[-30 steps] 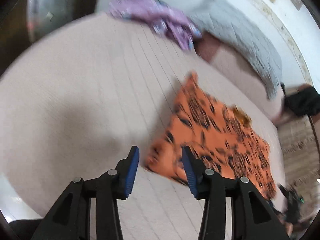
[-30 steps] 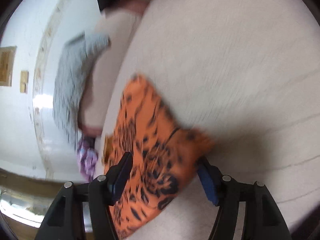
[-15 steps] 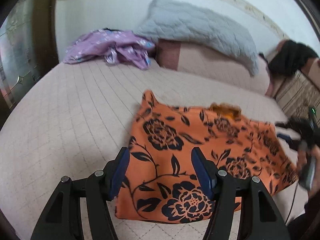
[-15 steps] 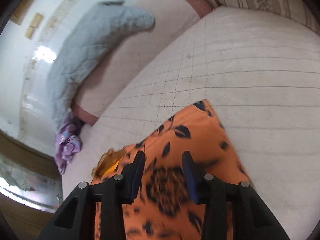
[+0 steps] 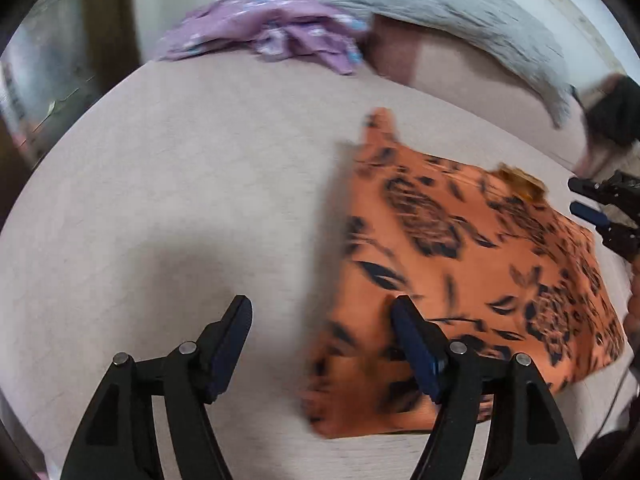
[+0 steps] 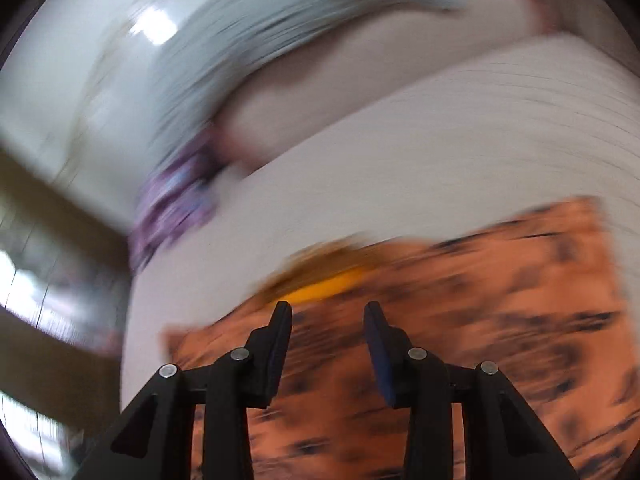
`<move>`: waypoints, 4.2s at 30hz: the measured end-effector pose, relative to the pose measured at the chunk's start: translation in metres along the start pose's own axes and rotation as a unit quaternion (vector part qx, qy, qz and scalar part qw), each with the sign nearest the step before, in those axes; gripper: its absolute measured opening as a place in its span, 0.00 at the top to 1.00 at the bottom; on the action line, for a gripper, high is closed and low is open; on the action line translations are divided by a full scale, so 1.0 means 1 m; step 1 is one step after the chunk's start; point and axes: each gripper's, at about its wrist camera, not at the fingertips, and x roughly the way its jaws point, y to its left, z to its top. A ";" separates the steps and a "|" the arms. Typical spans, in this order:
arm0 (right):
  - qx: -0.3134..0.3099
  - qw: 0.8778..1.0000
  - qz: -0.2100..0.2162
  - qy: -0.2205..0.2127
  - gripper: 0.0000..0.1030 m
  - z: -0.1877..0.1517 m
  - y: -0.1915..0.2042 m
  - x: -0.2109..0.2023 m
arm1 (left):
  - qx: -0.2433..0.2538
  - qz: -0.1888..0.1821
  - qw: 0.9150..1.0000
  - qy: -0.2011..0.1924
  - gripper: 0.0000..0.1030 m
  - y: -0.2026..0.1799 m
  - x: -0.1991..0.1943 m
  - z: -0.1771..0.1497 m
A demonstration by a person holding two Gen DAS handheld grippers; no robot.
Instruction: Fold small clothes
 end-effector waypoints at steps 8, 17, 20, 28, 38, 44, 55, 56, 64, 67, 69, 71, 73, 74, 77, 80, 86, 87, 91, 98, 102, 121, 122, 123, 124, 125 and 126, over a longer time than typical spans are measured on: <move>-0.144 0.983 -0.016 0.114 0.62 -0.042 0.135 0.121 | 0.007 0.023 1.000 0.012 0.28 0.014 0.004 -0.013; -0.133 0.986 -0.018 0.097 0.62 -0.042 0.164 0.154 | 0.032 0.037 0.999 -0.019 0.28 -0.001 -0.005 -0.014; -0.127 0.990 -0.004 0.055 0.62 -0.040 0.144 0.106 | 0.045 0.028 0.997 -0.056 0.28 -0.009 -0.024 -0.016; 0.005 0.999 0.032 -0.014 0.46 -0.077 0.014 -0.063 | 0.091 0.008 0.994 -0.058 0.26 -0.041 -0.026 -0.027; 0.289 0.949 0.065 -0.104 0.37 -0.159 -0.165 -0.167 | 0.034 -0.020 0.999 -0.031 0.26 -0.024 -0.022 -0.023; 0.345 0.932 0.053 -0.100 0.37 -0.162 -0.196 -0.145 | 0.054 0.004 0.999 0.000 0.23 -0.025 -0.002 -0.026; 0.298 0.946 0.021 -0.125 0.73 -0.122 -0.187 -0.098 | 0.044 0.007 0.999 0.003 0.18 -0.025 0.006 -0.018; 0.295 0.948 0.015 -0.120 0.74 -0.122 -0.184 -0.095 | 0.044 0.007 0.999 0.015 0.17 -0.025 0.010 -0.018; 0.078 0.982 -0.042 -0.167 0.77 -0.101 -0.053 -0.136 | -0.004 -0.013 1.000 -0.002 0.17 0.000 -0.007 0.002; 0.031 0.986 -0.014 -0.162 0.77 -0.098 0.005 -0.133 | -0.049 0.003 0.999 -0.020 0.17 0.031 -0.018 0.012; 0.004 0.988 -0.004 -0.153 0.77 -0.100 0.038 -0.124 | -0.074 0.022 0.997 -0.027 0.17 0.051 -0.022 0.018; -0.017 0.990 0.009 -0.141 0.77 -0.105 0.069 -0.113 | -0.102 0.039 0.993 -0.033 0.17 0.074 -0.025 0.020; -0.035 0.992 0.022 -0.119 0.77 -0.114 0.099 -0.093 | -0.125 0.048 0.990 -0.034 0.17 0.092 -0.027 0.021; -0.040 0.993 0.025 -0.110 0.77 -0.119 0.108 -0.083 | -0.135 0.049 0.989 -0.035 0.17 0.100 -0.026 0.020; -0.047 0.997 0.043 -0.054 0.77 -0.142 0.138 -0.036 | -0.154 0.051 0.986 -0.036 0.17 0.118 -0.026 0.019; -0.059 0.998 0.022 0.032 0.73 -0.168 0.150 0.023 | -0.155 0.052 0.986 -0.036 0.17 0.121 -0.028 0.017; -0.073 0.989 0.112 0.058 0.31 -0.181 0.139 0.009 | -0.123 -0.014 0.991 -0.045 0.17 0.099 -0.032 0.017; -0.078 0.984 0.144 0.074 0.31 -0.180 0.135 -0.002 | -0.117 -0.033 0.992 -0.045 0.17 0.094 -0.032 0.018; -0.074 0.982 0.174 0.025 0.31 -0.171 0.106 -0.053 | -0.055 -0.129 0.989 -0.042 0.17 0.052 -0.039 0.018; -0.025 0.996 0.063 -0.061 0.58 -0.161 0.039 -0.096 | 0.039 -0.199 0.979 -0.001 0.17 -0.010 -0.040 0.000; -0.009 0.999 0.033 -0.030 0.61 -0.164 0.023 -0.060 | 0.081 -0.136 0.987 0.008 0.35 -0.031 -0.024 -0.015; -0.008 0.998 0.057 -0.018 0.60 -0.179 0.033 -0.033 | 0.061 -0.089 0.994 -0.024 0.76 -0.035 -0.013 -0.011; -0.007 0.998 0.057 -0.017 0.60 -0.177 0.033 -0.032 | 0.057 -0.089 0.994 -0.023 0.75 -0.035 -0.011 -0.010; -0.004 0.998 0.057 -0.016 0.60 -0.178 0.033 -0.032 | 0.055 -0.086 0.995 -0.023 0.73 -0.035 -0.010 -0.011; -0.001 0.998 0.058 -0.017 0.60 -0.179 0.033 -0.033 | 0.056 -0.080 0.995 -0.026 0.69 -0.036 -0.009 -0.012; 0.000 0.998 0.060 -0.019 0.59 -0.180 0.032 -0.033 | 0.059 -0.073 0.995 -0.028 0.66 -0.036 -0.009 -0.014; 0.002 0.998 0.062 -0.021 0.60 -0.181 0.031 -0.034 | 0.064 -0.060 0.996 -0.033 0.58 -0.038 -0.010 -0.016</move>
